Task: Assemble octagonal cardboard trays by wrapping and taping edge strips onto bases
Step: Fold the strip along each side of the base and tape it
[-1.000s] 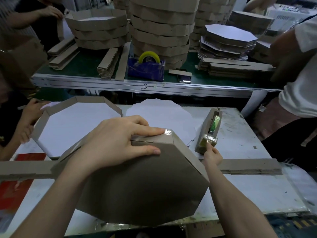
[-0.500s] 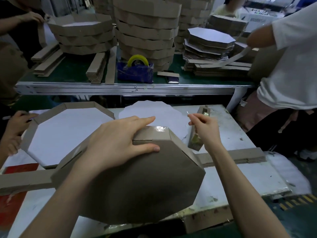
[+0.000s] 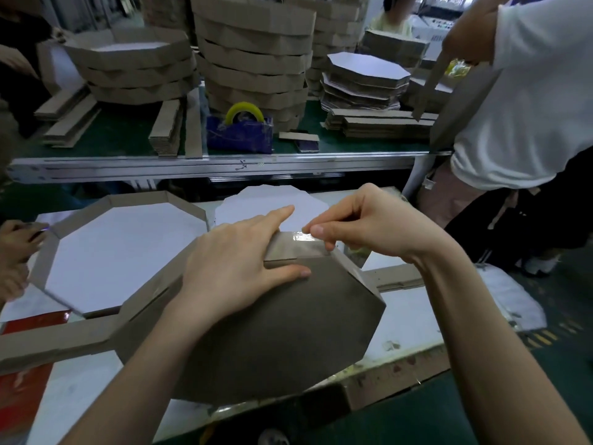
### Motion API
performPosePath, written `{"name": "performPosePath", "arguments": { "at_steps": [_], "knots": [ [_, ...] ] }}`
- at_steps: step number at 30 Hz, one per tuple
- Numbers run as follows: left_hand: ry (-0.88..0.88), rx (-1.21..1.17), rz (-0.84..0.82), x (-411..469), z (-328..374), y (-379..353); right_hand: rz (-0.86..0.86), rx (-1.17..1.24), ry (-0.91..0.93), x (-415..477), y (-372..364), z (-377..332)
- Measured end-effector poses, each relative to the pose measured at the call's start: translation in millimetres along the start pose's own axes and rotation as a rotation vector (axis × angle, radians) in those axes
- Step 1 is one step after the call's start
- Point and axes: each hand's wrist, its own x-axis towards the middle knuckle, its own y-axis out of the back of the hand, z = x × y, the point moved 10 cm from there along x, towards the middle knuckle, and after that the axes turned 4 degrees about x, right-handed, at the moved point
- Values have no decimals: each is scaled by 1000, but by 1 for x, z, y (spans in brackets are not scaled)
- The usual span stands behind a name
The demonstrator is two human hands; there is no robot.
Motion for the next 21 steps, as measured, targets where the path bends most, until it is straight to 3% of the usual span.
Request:
{"name": "performPosePath", "arguments": {
  "at_steps": [7,21],
  "knots": [
    [-16,22,45,-7,2,3,-43,-203,-62,3,-11,2],
    [-8,47,56,-14,4,4,-13,-251,-135,3,-14,4]
  ]
}}
